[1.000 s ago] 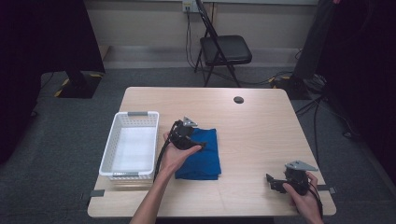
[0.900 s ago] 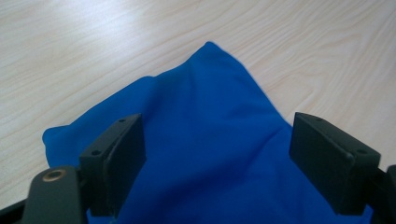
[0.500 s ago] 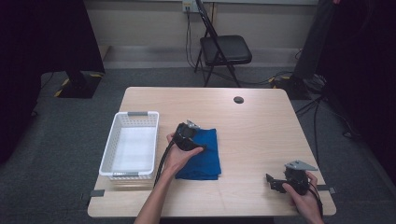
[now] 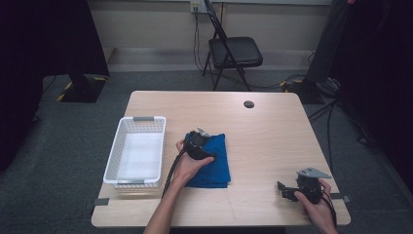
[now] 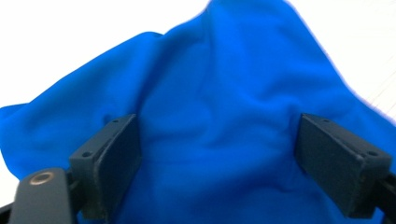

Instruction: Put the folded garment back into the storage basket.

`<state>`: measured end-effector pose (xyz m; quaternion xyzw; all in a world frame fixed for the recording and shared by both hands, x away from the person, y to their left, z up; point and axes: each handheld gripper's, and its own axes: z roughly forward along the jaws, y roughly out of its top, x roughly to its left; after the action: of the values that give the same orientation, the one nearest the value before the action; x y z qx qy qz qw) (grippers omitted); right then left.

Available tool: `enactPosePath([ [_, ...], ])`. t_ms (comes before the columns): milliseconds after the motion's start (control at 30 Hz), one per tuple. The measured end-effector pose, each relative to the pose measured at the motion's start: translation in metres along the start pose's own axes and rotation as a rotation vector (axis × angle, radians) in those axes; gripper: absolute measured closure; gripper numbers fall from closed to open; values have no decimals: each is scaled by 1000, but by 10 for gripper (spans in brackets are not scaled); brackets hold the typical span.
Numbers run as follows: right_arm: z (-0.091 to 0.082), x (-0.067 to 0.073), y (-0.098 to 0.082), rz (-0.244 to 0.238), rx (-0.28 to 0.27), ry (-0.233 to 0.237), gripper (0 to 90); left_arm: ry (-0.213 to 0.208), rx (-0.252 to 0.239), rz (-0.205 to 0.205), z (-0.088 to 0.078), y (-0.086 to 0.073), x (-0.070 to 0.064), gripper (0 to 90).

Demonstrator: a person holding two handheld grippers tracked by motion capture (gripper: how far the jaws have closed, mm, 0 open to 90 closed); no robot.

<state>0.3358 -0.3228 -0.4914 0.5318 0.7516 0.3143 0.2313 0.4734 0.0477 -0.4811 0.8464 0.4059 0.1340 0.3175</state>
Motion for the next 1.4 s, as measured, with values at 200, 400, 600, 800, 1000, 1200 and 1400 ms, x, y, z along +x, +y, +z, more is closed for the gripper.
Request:
enactPosePath([
  [200, 0, 0, 0, 0, 0, 0, 81, 28, 21, -42, 3, 2, 2, 88],
  [400, 0, 0, 0, 1, 0, -1, 82, 41, 20, -41, 5, 1, 3, 40],
  [600, 0, 1, 0, 1, 0, -3, 81, 19, 0, -24, 4, -2, 5, 39],
  [800, 0, 1, 0, 2, -1, -4, 82, -1, 12, -10, 2, -2, 5, 80],
  [1000, 0, 1, 0, 2, -1, -5, 81, -10, 42, 3, -1, 2, 3, 162],
  [1200, 0, 2, 0, 2, -1, -4, 82, -48, 45, 34, -5, 3, -2, 318],
  [1400, 0, 2, 0, 3, -1, -4, 81, -87, 4, 55, -8, -2, -3, 476],
])
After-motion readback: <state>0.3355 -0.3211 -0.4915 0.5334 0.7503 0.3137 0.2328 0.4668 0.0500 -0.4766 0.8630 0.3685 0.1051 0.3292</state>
